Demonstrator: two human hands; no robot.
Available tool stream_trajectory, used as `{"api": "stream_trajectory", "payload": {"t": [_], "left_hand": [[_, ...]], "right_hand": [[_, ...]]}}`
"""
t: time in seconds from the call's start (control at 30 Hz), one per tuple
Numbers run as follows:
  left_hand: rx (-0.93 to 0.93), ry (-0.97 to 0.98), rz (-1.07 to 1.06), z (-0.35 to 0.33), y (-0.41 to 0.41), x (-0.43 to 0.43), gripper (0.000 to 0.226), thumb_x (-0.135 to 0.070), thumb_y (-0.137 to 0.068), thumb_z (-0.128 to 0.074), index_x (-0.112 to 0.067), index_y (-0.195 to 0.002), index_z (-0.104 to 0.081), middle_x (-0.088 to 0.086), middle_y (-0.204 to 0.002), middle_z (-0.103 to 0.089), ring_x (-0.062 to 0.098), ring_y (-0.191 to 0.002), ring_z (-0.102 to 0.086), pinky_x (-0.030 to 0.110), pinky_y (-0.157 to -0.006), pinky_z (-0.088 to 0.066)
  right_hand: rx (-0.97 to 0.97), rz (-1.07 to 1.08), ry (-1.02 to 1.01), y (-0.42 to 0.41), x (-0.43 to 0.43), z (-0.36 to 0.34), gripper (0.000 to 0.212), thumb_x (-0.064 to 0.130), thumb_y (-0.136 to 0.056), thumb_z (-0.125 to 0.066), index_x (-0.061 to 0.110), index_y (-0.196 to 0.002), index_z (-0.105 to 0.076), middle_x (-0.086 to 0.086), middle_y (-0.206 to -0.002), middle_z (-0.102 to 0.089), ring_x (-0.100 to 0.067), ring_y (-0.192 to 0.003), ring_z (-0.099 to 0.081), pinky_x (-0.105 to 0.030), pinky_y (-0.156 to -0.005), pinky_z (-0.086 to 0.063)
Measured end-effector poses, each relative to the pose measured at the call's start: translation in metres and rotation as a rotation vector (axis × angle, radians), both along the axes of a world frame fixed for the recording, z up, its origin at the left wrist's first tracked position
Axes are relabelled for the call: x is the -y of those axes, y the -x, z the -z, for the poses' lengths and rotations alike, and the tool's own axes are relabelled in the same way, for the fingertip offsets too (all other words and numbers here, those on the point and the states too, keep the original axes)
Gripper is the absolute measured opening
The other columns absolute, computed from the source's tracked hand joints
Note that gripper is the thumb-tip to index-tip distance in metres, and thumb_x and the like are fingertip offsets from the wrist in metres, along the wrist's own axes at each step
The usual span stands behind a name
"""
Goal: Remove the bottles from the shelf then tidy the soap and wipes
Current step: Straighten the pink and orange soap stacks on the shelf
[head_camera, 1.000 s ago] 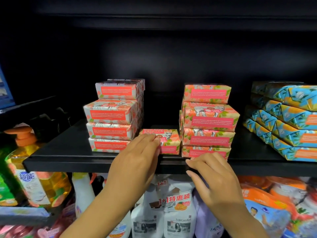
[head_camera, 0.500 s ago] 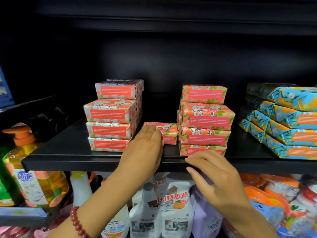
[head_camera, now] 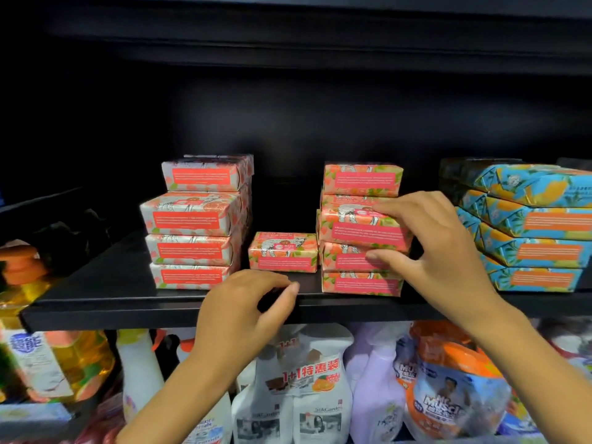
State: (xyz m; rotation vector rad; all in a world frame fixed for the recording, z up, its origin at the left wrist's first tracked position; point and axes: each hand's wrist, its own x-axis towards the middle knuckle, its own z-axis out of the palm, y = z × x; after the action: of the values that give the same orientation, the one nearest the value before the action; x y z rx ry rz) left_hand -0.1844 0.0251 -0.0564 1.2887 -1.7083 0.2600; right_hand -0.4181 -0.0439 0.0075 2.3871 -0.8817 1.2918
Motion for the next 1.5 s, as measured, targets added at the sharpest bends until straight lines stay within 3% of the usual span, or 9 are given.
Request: {"api": "stream_trajectory", "payload": {"t": [0.13, 0.27, 0.43, 0.7, 0.97, 1.03, 1.17, 1.33, 1.5], "left_hand": [[-0.387, -0.049, 0.144, -0.029, 0.01, -0.006, 0.03, -0.049, -0.087, -0.057, -0.025, -0.076, -0.07, -0.011, -0.072, -0.07, 0.008, -0.068, -0.066, 0.026, -0.062, -0.053], [-0.763, -0.426, 0.373, -0.065, 0.026, -0.013, 0.045, -0.059, -0.073, -0.06, -0.015, -0.078, -0.07, 0.009, -0.067, -0.071, 0.017, -0.056, -0.065, 0.024, -0.051, -0.052], [-0.859, -0.434, 0.559, -0.066, 0.029, -0.016, 0.035, -0.033, -0.076, -0.071, -0.006, -0.1, -0.071, 0.011, -0.094, -0.074, 0.025, -0.088, -0.071, 0.033, -0.072, -0.058], [-0.621, -0.096, 0.542, -0.057, 0.022, -0.017, 0.039, -0.029, -0.066, -0.075, -0.019, -0.102, -0.064, -0.005, -0.103, -0.071, 0.013, -0.098, -0.067, 0.023, -0.082, -0.053], [-0.783, -0.263, 0.612, -0.059, 0.012, -0.019, 0.092, -0.054, -0.037, -0.089, -0.021, -0.118, -0.06, -0.001, -0.114, -0.068, 0.02, -0.106, -0.065, 0.04, -0.083, -0.054], [-0.704, -0.27, 0.612, -0.062, 0.011, -0.02, 0.082, -0.041, -0.043, -0.088, -0.017, -0.117, -0.061, 0.0, -0.109, -0.07, 0.02, -0.101, -0.067, 0.034, -0.079, -0.056], [-0.566, -0.163, 0.548, -0.062, 0.012, -0.023, 0.064, -0.03, -0.05, -0.083, -0.021, -0.11, -0.061, -0.007, -0.103, -0.071, 0.01, -0.097, -0.068, 0.018, -0.075, -0.053], [-0.344, 0.015, 0.486, -0.056, 0.006, -0.021, 0.066, -0.032, -0.062, -0.083, -0.018, -0.12, -0.054, -0.003, -0.12, -0.061, 0.022, -0.116, -0.058, 0.036, -0.093, -0.051], [-0.185, 0.135, 0.464, -0.052, 0.007, -0.016, 0.054, -0.034, -0.074, -0.074, -0.025, -0.122, -0.05, -0.014, -0.13, -0.052, 0.017, -0.126, -0.05, 0.042, -0.097, -0.048]], "right_hand": [[-0.004, -0.024, 0.19, -0.002, -0.006, 0.006, 0.039, 0.028, -0.082, -0.061, 0.003, -0.112, -0.06, -0.011, -0.109, -0.062, -0.022, -0.104, -0.05, -0.025, -0.089, -0.037], [0.007, -0.128, 0.398, -0.008, -0.015, 0.013, 0.031, 0.009, -0.083, -0.061, 0.004, -0.113, -0.054, -0.012, -0.113, -0.057, -0.029, -0.109, -0.051, -0.036, -0.099, -0.04], [0.017, -0.236, 0.448, -0.023, -0.025, 0.012, 0.023, 0.011, -0.09, -0.062, 0.006, -0.112, -0.057, -0.01, -0.119, -0.053, -0.029, -0.116, -0.053, -0.039, -0.097, -0.045], [0.132, -0.3, -0.157, -0.016, -0.035, -0.018, 0.071, 0.044, -0.075, -0.064, 0.019, -0.137, -0.043, 0.016, -0.132, -0.046, 0.01, -0.124, -0.039, -0.007, -0.1, -0.03], [0.104, -0.255, 0.186, -0.021, -0.041, -0.012, 0.042, -0.013, -0.061, -0.059, -0.001, -0.101, -0.066, -0.006, -0.104, -0.064, -0.014, -0.106, -0.056, -0.019, -0.096, -0.041], [0.083, -0.263, 0.269, -0.023, -0.039, -0.009, 0.042, -0.015, -0.061, -0.057, -0.003, -0.1, -0.065, -0.012, -0.104, -0.064, -0.02, -0.107, -0.056, -0.024, -0.099, -0.041], [0.036, -0.296, 0.22, -0.023, -0.035, -0.005, 0.039, 0.001, -0.073, -0.059, 0.009, -0.11, -0.053, -0.009, -0.118, -0.058, -0.02, -0.117, -0.052, -0.028, -0.102, -0.04], [0.068, -0.301, -0.183, -0.018, -0.04, -0.014, 0.085, 0.054, -0.068, -0.069, 0.024, -0.141, -0.036, 0.013, -0.142, -0.037, 0.0, -0.133, -0.033, -0.015, -0.106, -0.029], [0.114, -0.291, -0.432, -0.023, -0.041, -0.022, 0.08, 0.053, -0.063, -0.076, 0.039, -0.134, -0.042, 0.03, -0.124, -0.046, 0.013, -0.114, -0.046, -0.01, -0.094, -0.04]]}}
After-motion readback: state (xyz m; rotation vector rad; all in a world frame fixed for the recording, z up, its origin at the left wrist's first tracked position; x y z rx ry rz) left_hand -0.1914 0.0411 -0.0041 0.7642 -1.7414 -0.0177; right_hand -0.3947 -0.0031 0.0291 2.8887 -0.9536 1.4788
